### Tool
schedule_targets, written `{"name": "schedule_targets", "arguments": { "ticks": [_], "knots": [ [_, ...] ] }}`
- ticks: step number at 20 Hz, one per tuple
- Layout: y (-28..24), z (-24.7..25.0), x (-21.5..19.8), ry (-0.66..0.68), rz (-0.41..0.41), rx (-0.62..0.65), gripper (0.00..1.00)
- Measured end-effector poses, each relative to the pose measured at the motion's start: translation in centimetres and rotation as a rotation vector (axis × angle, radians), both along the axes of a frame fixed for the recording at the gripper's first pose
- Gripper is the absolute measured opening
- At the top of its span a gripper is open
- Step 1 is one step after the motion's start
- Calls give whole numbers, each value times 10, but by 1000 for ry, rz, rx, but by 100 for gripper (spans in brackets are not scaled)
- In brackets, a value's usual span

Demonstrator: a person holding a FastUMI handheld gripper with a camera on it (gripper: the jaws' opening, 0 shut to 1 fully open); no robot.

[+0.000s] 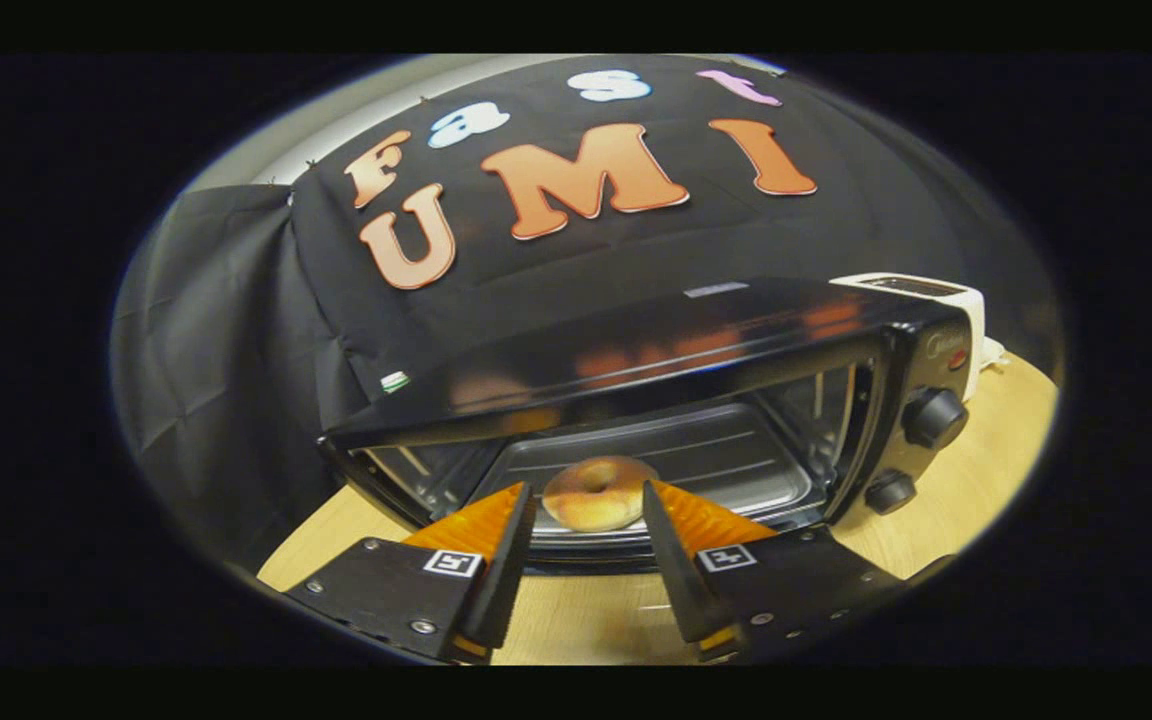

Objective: Open the toaster oven, put the food inside, and close the toaster oven door.

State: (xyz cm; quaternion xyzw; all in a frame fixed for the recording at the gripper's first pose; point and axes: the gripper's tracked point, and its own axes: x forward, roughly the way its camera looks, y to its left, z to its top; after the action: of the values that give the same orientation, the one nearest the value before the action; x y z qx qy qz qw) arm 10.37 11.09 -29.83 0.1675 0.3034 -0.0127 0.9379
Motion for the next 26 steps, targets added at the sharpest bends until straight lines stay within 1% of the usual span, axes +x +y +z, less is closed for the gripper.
{"name": "schedule_targets", "arguments": {
  "ticks": [1, 4, 5, 7, 9, 13, 16, 17, 21, 23, 26],
  "knots": [
    [-1, 6, -8, 2, 10, -11, 69],
    [-8, 30, -35, -26, 24, -58, 76],
    [-8, 36, -45, -29, 28, -57, 79],
    [-4, 44, -69, -28, 37, -42, 81],
    [2, 45, -93, -13, 57, -43, 81],
    [11, 30, -139, 73, 91, -28, 81],
    [15, 17, -166, 127, 87, -31, 81],
    [20, 15, -173, 140, 103, -39, 81],
    [18, -2, -194, 196, 105, -117, 82],
    [14, -11, -201, 231, 91, -137, 84],
    [12, -20, -208, 266, 70, -133, 86]
  ]
}}
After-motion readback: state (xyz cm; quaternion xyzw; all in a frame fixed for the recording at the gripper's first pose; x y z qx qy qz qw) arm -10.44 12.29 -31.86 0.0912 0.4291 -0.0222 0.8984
